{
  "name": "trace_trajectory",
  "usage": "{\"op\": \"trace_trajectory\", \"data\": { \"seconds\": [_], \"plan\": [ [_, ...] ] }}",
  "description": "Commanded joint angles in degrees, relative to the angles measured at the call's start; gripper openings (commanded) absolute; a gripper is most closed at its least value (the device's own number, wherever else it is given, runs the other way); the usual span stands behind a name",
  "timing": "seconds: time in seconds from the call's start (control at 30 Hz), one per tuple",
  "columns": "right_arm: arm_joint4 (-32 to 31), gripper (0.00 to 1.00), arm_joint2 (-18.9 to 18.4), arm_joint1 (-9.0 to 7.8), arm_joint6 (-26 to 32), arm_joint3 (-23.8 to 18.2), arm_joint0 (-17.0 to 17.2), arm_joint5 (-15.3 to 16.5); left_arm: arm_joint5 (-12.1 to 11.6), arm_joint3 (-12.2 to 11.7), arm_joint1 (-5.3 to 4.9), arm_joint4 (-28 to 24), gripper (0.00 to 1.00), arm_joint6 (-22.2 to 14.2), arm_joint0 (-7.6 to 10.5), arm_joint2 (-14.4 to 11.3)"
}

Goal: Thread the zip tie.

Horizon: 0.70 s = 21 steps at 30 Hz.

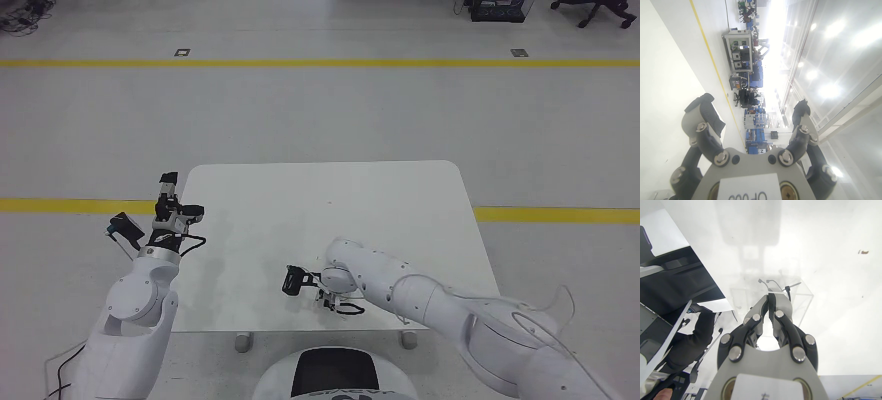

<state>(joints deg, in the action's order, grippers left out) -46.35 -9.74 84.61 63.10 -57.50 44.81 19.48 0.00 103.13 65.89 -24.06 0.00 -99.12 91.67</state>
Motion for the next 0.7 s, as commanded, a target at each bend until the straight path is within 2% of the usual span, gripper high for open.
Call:
{"op": "trace_trajectory", "data": {
  "seconds": [0.0, 0.23, 0.67],
  "plan": [
    [0.18, 0.0, 0.0, -0.52, 0.0, -0.82, -0.08, 0.0, 0.0, 0.0, 0.0, 0.0, 1.0, 0.0, 0.0, 0.0],
    [1.66, 0.0, 0.0, -3.43, -0.64, -4.95, -0.45, 0.0, 0.0, 0.0, 0.0, 0.0, 1.0, 0.0, 0.0, 0.0],
    [5.26, 0.0, 0.0, -10.44, -3.07, -15.62, -0.7, 0.0, 0.0, 0.0, 0.0, 0.0, 1.0, 0.0, 0.0, 0.0]
  ]
}}
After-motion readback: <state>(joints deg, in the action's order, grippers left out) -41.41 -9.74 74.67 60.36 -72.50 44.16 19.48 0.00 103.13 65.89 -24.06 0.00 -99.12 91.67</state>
